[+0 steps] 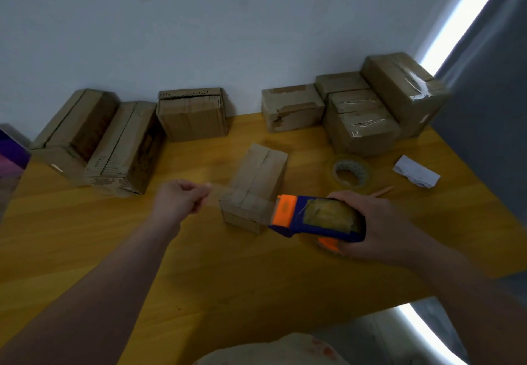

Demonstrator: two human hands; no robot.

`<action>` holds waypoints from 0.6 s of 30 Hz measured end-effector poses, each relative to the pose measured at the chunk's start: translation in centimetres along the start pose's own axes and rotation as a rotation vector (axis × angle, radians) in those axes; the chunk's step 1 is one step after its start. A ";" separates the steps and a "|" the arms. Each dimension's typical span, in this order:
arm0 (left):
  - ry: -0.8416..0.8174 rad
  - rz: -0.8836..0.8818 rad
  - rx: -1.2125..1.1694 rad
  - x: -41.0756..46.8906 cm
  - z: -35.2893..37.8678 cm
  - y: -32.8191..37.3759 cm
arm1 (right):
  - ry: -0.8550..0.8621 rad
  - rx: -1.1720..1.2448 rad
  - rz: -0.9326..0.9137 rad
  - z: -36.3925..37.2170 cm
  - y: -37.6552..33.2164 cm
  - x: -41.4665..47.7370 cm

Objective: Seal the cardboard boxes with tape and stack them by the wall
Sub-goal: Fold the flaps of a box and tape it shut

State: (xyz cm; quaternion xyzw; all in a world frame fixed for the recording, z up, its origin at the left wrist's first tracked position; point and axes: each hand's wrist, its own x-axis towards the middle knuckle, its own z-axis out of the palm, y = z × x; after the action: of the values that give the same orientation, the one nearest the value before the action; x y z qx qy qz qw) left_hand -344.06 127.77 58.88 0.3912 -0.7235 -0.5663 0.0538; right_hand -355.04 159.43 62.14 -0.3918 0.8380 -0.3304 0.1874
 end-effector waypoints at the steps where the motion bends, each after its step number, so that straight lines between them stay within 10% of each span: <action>1: 0.025 0.006 -0.005 0.0 0.4 -0.3 | -0.001 0.012 -0.001 0.3 0.1 0.0; 18: 0.061 -0.008 0.153 2.0 2.0 -2.8 | -0.055 -0.099 0.071 4.3 3.6 0.7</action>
State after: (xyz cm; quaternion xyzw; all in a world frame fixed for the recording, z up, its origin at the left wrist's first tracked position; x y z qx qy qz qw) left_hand -345.03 127.91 55.03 0.4142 -0.7611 -0.4973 0.0435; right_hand -354.93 158.78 56.54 -0.3797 0.8612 -0.2707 0.2022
